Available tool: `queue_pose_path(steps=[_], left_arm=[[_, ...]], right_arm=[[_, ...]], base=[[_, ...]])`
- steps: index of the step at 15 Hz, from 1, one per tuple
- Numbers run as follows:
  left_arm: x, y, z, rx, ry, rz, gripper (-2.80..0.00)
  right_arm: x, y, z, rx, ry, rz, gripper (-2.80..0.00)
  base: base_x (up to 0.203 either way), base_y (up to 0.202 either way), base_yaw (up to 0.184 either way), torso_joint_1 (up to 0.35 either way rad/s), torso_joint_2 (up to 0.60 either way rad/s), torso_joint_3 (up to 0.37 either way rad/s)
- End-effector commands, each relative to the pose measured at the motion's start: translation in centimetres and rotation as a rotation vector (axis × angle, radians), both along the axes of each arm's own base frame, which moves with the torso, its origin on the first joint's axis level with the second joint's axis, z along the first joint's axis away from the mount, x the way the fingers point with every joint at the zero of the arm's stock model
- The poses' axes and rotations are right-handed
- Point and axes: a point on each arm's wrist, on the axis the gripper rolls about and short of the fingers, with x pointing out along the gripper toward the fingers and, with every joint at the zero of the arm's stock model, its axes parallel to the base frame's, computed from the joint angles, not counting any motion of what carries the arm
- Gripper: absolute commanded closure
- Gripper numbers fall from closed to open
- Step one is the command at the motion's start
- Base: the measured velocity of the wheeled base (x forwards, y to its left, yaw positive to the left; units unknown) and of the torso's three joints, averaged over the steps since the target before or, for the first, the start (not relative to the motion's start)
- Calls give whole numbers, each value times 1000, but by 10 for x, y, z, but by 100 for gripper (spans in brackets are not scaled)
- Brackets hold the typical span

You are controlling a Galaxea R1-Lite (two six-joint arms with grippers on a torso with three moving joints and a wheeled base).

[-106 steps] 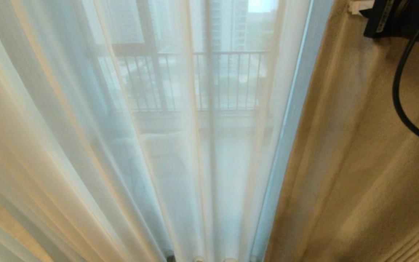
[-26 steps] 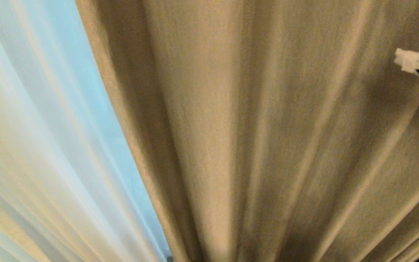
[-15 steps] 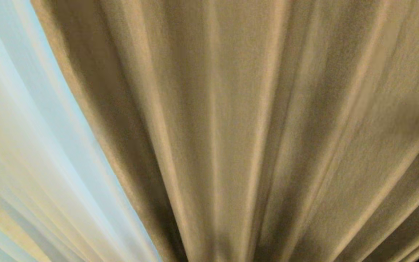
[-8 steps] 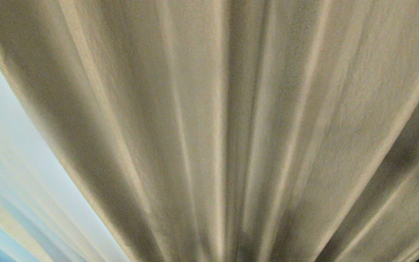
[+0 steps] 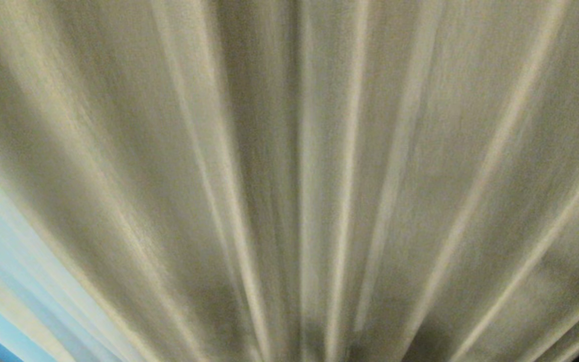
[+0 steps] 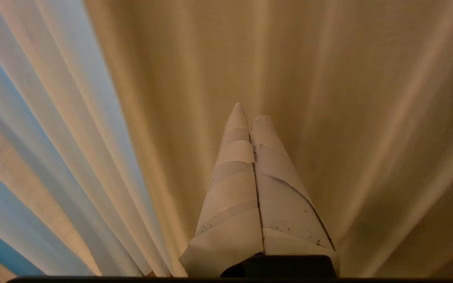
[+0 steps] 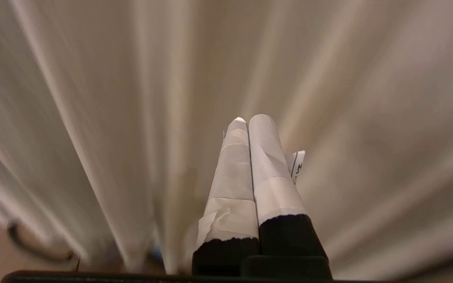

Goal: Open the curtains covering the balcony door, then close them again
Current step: Close the outer curtains on both sides

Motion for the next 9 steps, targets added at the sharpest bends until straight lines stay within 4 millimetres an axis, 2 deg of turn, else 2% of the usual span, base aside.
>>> queue_pose_path(steps=[1,5,9], left_arm=[[0,0,0,0,-1,2,0],[0,0,0,0,0,2,0],[0,0,0,0,0,2,0]], right_arm=[[-17,-1,-13,-3,-12,-29,0],[-30,-1,-30,-8,22,-62,0],[-44,-1,-39,0,-83,-57,0]], base=[[0,0,0,0,0,0],[0,0,0,0,0,0],[0,0,0,0,0,0]])
